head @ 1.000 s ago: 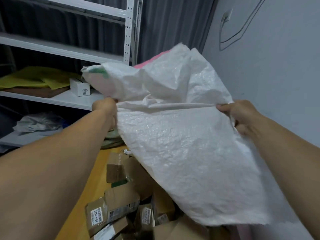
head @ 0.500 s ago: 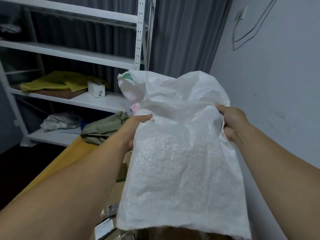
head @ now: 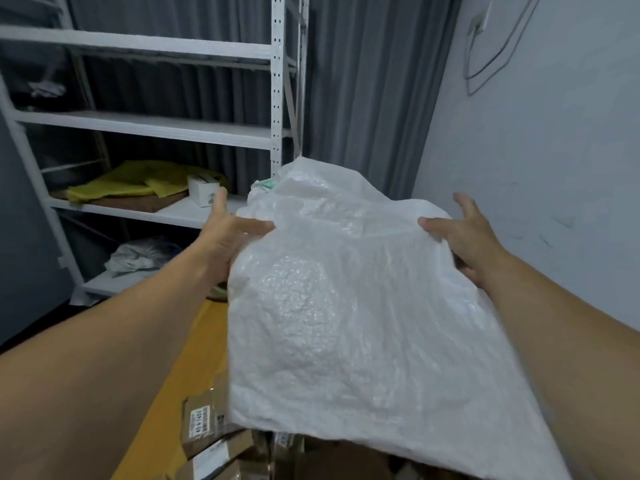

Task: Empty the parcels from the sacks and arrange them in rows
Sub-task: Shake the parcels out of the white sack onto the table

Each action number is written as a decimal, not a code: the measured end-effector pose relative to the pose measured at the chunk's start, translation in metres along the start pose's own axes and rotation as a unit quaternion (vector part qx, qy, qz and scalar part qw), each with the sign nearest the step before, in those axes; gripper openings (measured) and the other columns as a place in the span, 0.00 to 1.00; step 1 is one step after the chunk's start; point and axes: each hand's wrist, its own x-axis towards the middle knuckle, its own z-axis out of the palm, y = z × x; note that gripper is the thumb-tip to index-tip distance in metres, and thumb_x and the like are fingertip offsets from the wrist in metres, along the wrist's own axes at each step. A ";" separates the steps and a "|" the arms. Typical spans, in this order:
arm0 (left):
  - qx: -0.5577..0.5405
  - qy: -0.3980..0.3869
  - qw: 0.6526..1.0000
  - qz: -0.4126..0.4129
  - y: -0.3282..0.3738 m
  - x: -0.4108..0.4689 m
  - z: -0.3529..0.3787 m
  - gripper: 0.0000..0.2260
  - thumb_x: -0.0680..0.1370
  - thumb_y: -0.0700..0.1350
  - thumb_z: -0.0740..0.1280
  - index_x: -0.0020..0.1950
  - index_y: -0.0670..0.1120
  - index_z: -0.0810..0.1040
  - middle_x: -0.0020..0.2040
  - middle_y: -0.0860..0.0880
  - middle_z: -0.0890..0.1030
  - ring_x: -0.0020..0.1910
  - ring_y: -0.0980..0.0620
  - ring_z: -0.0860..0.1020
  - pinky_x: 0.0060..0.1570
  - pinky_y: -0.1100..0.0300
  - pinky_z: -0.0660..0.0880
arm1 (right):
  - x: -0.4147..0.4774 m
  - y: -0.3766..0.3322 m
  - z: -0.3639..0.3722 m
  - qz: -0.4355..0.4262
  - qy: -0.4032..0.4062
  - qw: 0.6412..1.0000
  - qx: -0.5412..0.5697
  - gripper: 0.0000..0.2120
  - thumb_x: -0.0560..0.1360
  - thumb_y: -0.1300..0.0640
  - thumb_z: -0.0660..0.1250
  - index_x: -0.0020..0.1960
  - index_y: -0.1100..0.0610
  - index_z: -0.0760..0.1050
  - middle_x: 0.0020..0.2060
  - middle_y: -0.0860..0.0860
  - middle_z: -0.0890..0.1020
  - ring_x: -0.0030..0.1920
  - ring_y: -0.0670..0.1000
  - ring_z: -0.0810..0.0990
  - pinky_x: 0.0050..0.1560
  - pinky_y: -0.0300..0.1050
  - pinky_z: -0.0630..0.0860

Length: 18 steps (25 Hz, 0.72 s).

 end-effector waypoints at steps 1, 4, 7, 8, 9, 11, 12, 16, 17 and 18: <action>0.025 -0.037 0.999 0.003 0.006 -0.001 -0.002 0.45 0.68 0.31 0.75 0.78 0.57 0.60 0.69 0.46 0.71 0.54 0.41 0.81 0.37 0.50 0.81 | -0.002 -0.004 -0.006 0.003 -0.057 0.998 -0.013 0.41 0.70 0.65 0.77 0.77 0.49 0.64 0.62 0.51 0.78 0.51 0.54 0.85 0.42 0.48 0.83; 0.153 -0.091 0.984 0.002 0.017 -0.009 0.003 0.31 0.68 0.27 0.73 0.64 0.54 0.77 0.58 0.53 0.77 0.48 0.52 0.80 0.38 0.57 0.80 | -0.002 -0.011 -0.019 0.040 -0.179 0.976 -0.114 0.43 0.66 0.72 0.77 0.76 0.51 0.67 0.58 0.55 0.83 0.53 0.57 0.86 0.49 0.50 0.82; 0.259 -0.090 0.962 0.022 0.017 -0.010 0.010 0.25 0.68 0.25 0.73 0.54 0.51 0.76 0.47 0.54 0.78 0.45 0.52 0.80 0.40 0.60 0.79 | 0.004 -0.010 -0.023 0.050 -0.189 0.950 -0.245 0.47 0.64 0.72 0.79 0.77 0.55 0.64 0.66 0.54 0.77 0.60 0.55 0.80 0.58 0.48 0.79; 0.317 -0.076 0.945 0.030 0.014 -0.005 0.008 0.25 0.68 0.27 0.74 0.58 0.49 0.76 0.49 0.52 0.79 0.47 0.50 0.80 0.43 0.60 0.78 | 0.006 -0.008 -0.023 0.045 -0.185 0.937 -0.292 0.48 0.62 0.70 0.81 0.77 0.56 0.64 0.68 0.54 0.75 0.62 0.56 0.79 0.62 0.51 0.77; 0.381 -0.053 0.922 0.035 0.012 -0.001 0.006 0.28 0.67 0.30 0.77 0.64 0.47 0.76 0.52 0.49 0.79 0.49 0.48 0.79 0.47 0.59 0.76 | 0.007 -0.006 -0.023 0.039 -0.179 0.923 -0.339 0.46 0.61 0.68 0.82 0.75 0.58 0.66 0.66 0.55 0.75 0.62 0.57 0.78 0.63 0.53 0.77; 0.449 0.000 0.892 0.052 0.006 0.007 0.002 0.21 0.67 0.36 0.80 0.59 0.44 0.80 0.51 0.46 0.82 0.51 0.46 0.80 0.48 0.56 0.76 | 0.006 -0.005 -0.019 0.022 -0.158 0.894 -0.419 0.32 0.63 0.69 0.80 0.65 0.61 0.74 0.57 0.56 0.79 0.53 0.56 0.81 0.55 0.51 0.80; 0.465 0.020 0.883 0.068 0.003 0.009 0.000 0.14 0.68 0.40 0.80 0.51 0.43 0.82 0.46 0.46 0.83 0.48 0.45 0.81 0.44 0.56 0.75 | 0.006 -0.005 -0.016 0.009 -0.137 0.883 -0.448 0.25 0.65 0.68 0.80 0.59 0.61 0.76 0.51 0.56 0.80 0.49 0.55 0.81 0.49 0.49 0.80; 0.491 0.061 0.864 0.093 0.000 0.007 -0.001 0.13 0.72 0.49 0.77 0.35 0.44 0.77 0.33 0.47 0.77 0.33 0.49 0.75 0.28 0.59 0.65 | 0.009 -0.006 -0.007 -0.077 -0.048 0.839 -0.536 0.06 0.69 0.62 0.75 0.40 0.63 0.79 0.36 0.57 0.81 0.37 0.56 0.78 0.35 0.43 0.71; 0.474 0.059 0.873 0.098 0.001 0.005 -0.001 0.13 0.73 0.49 0.77 0.36 0.43 0.77 0.32 0.47 0.77 0.32 0.49 0.74 0.27 0.60 0.64 | 0.009 -0.005 -0.007 -0.097 -0.031 0.830 -0.549 0.06 0.69 0.62 0.72 0.37 0.63 0.78 0.34 0.58 0.80 0.36 0.57 0.77 0.34 0.43 0.69; 0.436 0.055 0.893 0.100 0.003 0.005 -0.003 0.12 0.73 0.47 0.76 0.38 0.42 0.79 0.33 0.46 0.77 0.31 0.48 0.74 0.27 0.61 0.65 | 0.009 -0.005 -0.006 -0.111 -0.017 0.825 -0.554 0.07 0.69 0.61 0.70 0.35 0.63 0.76 0.32 0.58 0.78 0.36 0.58 0.76 0.33 0.43 0.68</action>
